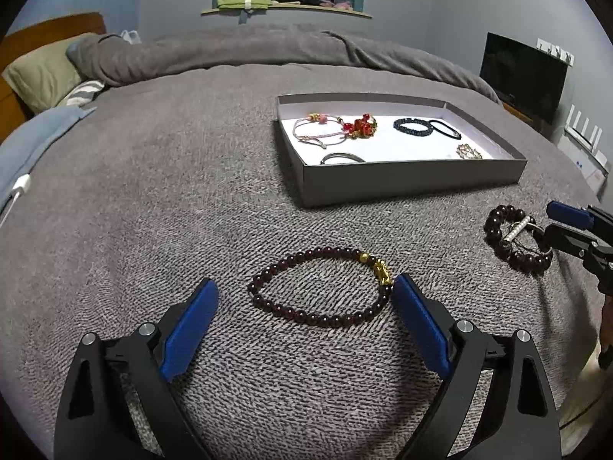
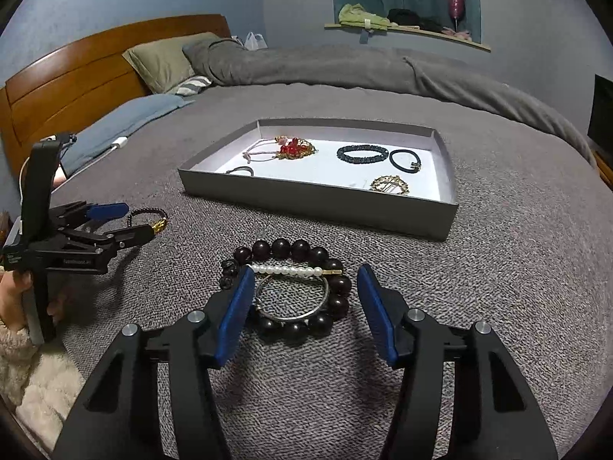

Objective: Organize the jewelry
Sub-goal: 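Grasp dark red bead bracelet with left tool while right tool grasps silver hoop bangle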

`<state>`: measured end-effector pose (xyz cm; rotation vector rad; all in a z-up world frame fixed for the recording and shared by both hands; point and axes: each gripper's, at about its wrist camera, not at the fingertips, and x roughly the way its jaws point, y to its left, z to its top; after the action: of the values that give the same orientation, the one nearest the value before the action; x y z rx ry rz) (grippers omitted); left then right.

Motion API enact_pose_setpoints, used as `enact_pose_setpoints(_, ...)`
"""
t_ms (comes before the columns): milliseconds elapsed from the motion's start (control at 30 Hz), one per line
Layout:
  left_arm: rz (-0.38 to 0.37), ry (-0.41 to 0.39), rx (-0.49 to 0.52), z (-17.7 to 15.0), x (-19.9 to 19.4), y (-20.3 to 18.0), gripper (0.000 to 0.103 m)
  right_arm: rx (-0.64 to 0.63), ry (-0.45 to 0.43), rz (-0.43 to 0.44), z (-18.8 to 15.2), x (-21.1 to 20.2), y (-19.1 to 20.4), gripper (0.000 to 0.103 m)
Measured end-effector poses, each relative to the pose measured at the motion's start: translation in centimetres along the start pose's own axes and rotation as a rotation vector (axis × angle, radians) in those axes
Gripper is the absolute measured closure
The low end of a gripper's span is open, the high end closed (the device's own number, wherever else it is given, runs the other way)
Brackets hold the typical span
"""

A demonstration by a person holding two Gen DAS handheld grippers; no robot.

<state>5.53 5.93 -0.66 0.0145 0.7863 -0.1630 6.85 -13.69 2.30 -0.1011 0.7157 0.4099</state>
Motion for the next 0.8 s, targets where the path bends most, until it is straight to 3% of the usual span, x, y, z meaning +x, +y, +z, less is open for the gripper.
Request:
enact_pose_setpoints(400,0.007,0.016,0.013,-0.1,0.4,-0.2,0.011,-0.009,0.033,0.028,1.2,0.8,0.9,0.047)
enact_pose_setpoints(800,0.003,0.016,0.014,-0.1,0.3,-0.2,0.011,-0.073,0.077,-0.077,1.0,3.3,2.1,0.043)
